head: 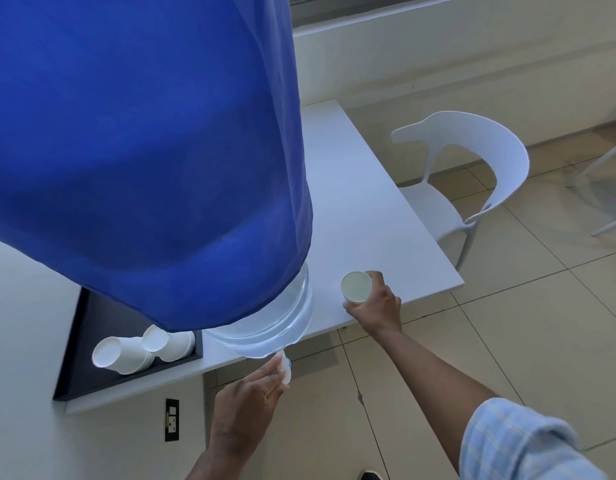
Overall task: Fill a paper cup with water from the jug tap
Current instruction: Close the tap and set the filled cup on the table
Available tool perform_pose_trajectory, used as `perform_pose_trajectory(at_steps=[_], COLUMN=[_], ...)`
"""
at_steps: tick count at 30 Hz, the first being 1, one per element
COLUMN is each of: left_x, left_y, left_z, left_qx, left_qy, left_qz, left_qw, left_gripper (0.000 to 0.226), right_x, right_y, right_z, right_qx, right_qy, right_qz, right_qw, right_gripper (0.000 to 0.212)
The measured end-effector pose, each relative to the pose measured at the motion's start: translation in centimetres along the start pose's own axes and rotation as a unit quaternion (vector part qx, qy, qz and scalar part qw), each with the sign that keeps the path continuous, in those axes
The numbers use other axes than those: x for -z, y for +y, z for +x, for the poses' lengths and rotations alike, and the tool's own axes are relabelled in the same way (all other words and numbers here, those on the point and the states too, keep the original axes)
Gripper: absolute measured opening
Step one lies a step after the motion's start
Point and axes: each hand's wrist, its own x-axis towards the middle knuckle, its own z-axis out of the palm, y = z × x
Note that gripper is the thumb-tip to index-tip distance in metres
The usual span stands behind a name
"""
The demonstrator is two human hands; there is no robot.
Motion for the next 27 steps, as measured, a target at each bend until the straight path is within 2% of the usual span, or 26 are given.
perform_pose_trajectory(at_steps=[7,14,18,22,27], left_x=[0.2,0.4,0.7,1.7,3.5], left_y=[0.0,0.5,0.7,1.8,3.1], left_z=[0.0,0.0,0.1,0.1,-0.2], left_qx=[-0.007,-0.006,-0.02,-0.026,-0.01], left_qy=[0.0,0.001,-0.006,-0.024,-0.057], left_qz=[0.04,0.028,0.086,0.123,0.075], left_qw=[0.999,1.0,0.996,0.992,0.995], left_gripper=[0.046,0.044,0.04,0.031,0.014], right_x=[0.9,2.8,4.2,5.3,7.0], right_y=[0.4,1.2,1.2,0.5,-1.6], right_z=[-0.6,-1.1,-1.3,-2.6,-6.6], right_qx=[0.0,-0.001,-0.014,-0.014,-0.005], right_qy=[-0.033,-0.066,-0.111,-0.11,-0.067], right_qz=[0.003,0.016,0.032,0.035,0.027], right_qw=[0.999,0.998,0.993,0.993,0.997], right_gripper=[0.094,0.101,0.106,0.098,0.078])
